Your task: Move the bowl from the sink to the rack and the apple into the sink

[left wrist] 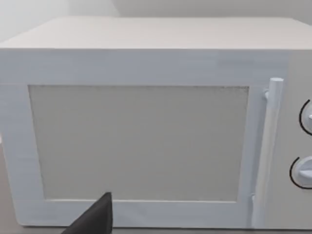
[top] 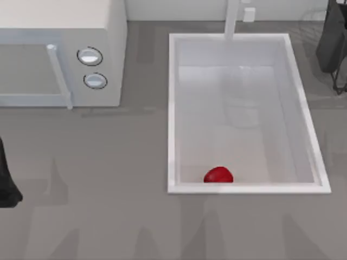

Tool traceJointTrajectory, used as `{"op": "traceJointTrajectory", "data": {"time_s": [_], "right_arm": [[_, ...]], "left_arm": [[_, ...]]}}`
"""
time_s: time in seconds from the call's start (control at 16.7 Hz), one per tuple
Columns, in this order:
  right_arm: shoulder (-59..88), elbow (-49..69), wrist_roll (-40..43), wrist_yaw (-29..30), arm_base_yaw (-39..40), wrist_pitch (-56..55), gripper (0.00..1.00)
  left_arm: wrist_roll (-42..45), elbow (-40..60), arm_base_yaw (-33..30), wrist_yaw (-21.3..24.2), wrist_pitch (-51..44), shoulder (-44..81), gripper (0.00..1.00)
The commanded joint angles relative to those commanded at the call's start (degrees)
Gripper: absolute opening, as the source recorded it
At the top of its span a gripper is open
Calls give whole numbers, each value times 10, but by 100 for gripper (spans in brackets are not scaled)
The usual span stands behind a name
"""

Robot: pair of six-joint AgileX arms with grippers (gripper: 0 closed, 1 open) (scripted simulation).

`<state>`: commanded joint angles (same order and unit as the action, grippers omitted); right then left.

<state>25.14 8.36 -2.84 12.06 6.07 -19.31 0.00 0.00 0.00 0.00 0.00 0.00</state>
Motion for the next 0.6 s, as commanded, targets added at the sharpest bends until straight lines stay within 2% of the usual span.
{"op": "traceJointTrajectory", "data": {"time_s": [0.36, 0.6], "right_arm": [[-222, -72, 24, -103, -54, 168, 100], [-251, -84, 28, -121, -61, 193, 100]], "left_arm": [[0, 0, 0, 0, 0, 0, 100], [0, 0, 0, 0, 0, 0, 100]]}}
